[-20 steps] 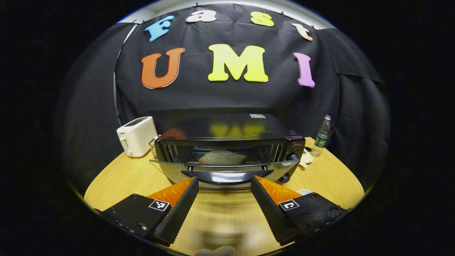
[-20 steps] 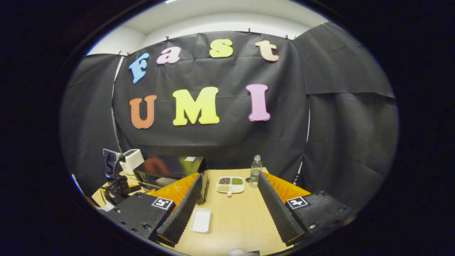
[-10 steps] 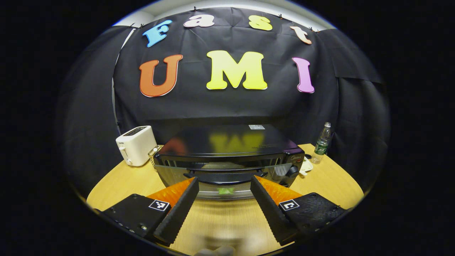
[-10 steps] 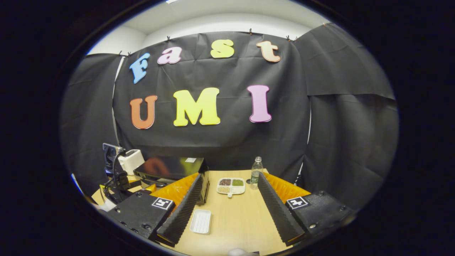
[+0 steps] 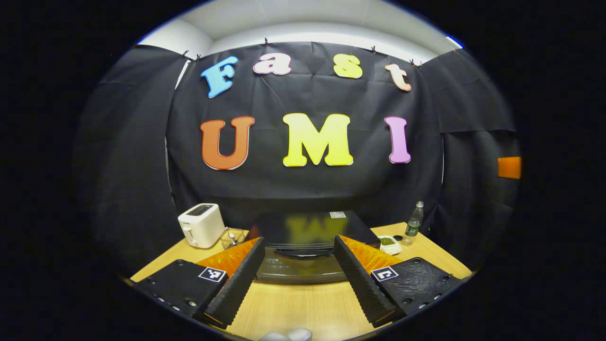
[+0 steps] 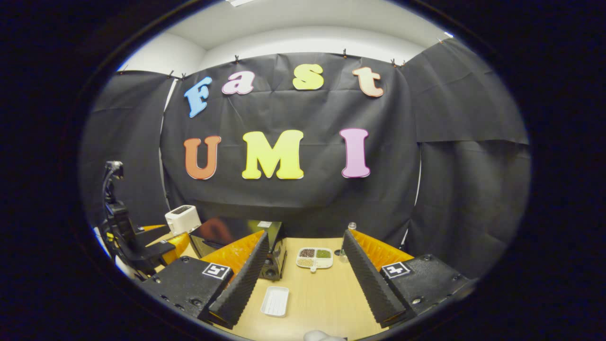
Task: Open the electric oven with the left hand, put the food in, and close the electric oven.
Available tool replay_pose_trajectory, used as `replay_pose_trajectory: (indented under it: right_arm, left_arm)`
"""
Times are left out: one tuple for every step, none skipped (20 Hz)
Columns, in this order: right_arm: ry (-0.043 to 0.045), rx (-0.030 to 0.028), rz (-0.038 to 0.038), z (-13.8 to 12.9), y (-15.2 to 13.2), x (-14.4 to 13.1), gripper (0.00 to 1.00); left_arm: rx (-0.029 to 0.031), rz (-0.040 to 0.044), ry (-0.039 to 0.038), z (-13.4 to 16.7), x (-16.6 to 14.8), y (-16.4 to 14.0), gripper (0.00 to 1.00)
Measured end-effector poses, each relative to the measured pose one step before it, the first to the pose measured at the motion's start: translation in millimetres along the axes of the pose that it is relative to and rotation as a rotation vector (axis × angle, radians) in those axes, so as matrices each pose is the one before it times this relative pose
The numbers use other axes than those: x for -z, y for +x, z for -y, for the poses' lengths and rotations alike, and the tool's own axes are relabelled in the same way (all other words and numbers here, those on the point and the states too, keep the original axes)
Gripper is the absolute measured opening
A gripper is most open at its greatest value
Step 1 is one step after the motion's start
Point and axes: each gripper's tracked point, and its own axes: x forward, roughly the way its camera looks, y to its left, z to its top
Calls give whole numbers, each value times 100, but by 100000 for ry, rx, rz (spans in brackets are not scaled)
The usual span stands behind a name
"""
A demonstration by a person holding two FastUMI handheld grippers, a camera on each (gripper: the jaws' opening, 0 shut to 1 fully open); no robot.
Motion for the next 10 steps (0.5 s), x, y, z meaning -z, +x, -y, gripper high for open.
replay_pose_trajectory:
  right_arm:
    - [-15,-129,1030,-447,-239,-402,97]
    - [503,-291,579,-420,-245,-156,97]
    - [601,-183,460,-430,-221,-188,97]
    - [604,47,83,-350,-282,-125,97]
    - [511,152,511,-313,-256,-267,97]
    - [367,-174,1048,-434,-128,-349,97]
    - [-171,83,924,-298,-158,-353,97]
    - [-536,521,764,-155,-126,-158,97]
    - [-630,389,831,-123,-151,-244,97]
    - [-481,310,851,-242,-170,-303,97]
  left_arm:
    - [-664,2401,200,-527,-1368,-1100,96]
    - [-627,1687,-75,-478,-1295,-962,95]
    - [-572,1856,-1,-424,-1199,-1121,95]
    - [-284,1106,-212,-393,-1183,-918,96]
    - [93,1633,-36,-131,-845,-815,95]
    - [-112,1486,177,-293,-1010,-740,96]
    - [1339,1655,217,110,-795,-450,95]
    - [394,455,802,-62,-430,-493,95]
    - [527,-9,864,-150,-134,-351,95]
    - [782,-149,-24,81,-129,-263,95]
